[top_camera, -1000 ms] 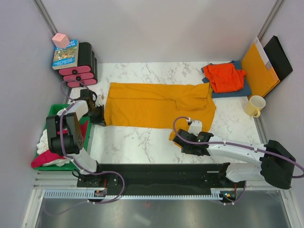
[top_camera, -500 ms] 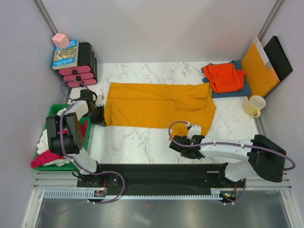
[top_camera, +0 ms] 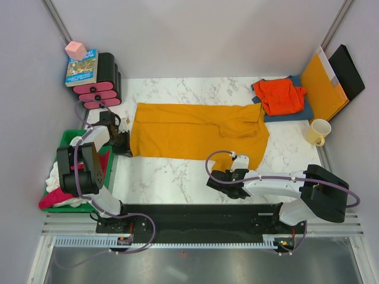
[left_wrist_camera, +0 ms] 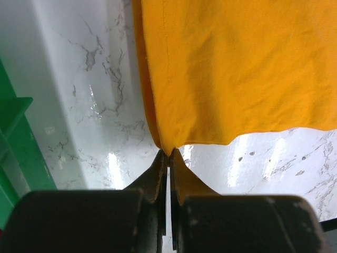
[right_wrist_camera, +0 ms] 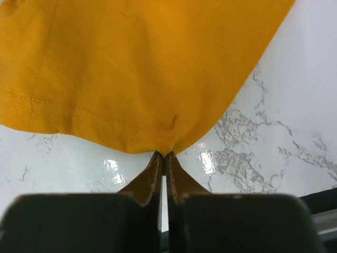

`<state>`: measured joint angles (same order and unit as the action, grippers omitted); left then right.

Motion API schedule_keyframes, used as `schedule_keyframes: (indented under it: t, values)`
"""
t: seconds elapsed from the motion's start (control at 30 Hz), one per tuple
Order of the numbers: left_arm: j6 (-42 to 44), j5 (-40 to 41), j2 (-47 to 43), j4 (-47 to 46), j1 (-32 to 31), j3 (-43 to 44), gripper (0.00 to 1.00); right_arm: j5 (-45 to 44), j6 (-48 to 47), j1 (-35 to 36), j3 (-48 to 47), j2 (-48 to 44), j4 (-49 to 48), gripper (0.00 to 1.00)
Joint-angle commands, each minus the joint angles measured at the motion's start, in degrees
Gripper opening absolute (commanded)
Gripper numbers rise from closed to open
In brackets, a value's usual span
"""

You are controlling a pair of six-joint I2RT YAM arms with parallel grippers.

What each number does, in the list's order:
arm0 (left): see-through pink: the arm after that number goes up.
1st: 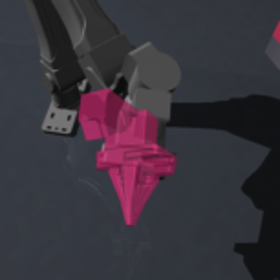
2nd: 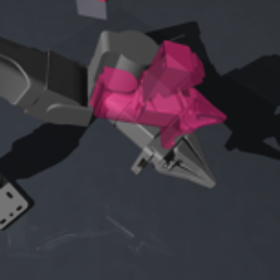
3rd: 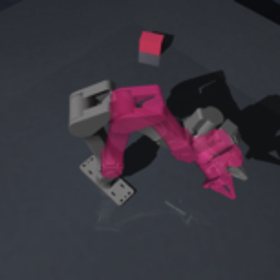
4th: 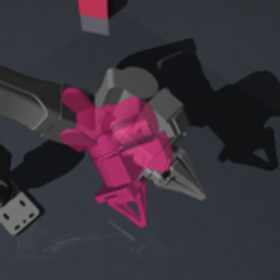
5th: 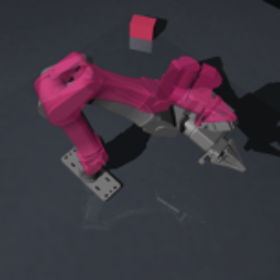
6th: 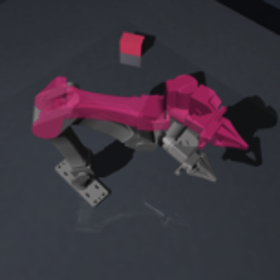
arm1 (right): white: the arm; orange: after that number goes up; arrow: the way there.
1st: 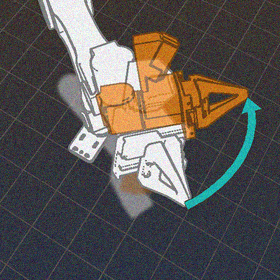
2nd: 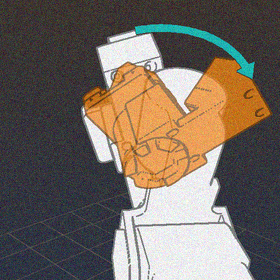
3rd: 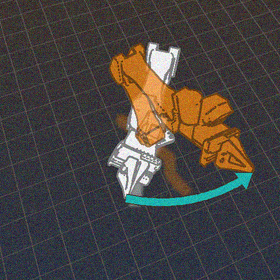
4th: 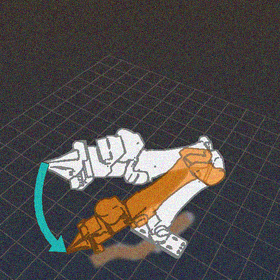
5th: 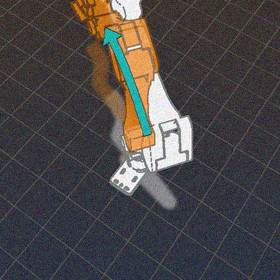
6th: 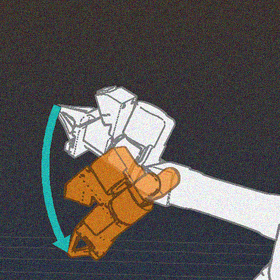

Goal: Fold and stack the t-shirts
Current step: Fold the tshirt

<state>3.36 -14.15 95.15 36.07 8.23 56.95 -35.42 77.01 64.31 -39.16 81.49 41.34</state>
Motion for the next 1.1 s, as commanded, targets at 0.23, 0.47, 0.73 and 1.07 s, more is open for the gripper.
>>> schedule_keyframes:
  t: [0.23,0.47,0.73,1.07]
  values:
    - [1.3,-4.3,-9.0,0.4,-0.23,-1.31,0.02,-5.79,8.32,11.96,-7.15,1.38,11.29,0.0]
    - [1.04,-7.38,-16.12,0.93,-0.14,-1.4,0.02,-13.69,14.12,19.53,-17.61,5.25,22.36,0.0]
    - [1.74,-8.52,-23.35,1.63,-0.14,-0.53,0.02,-21.97,18.26,18.93,-25.88,3.41,31.25,0.0]
    - [-0.63,-8.7,-19.84,1.19,0.03,3.25,0.02,-26.54,6.42,3.81,-24.65,-4.14,28.89,0.0]
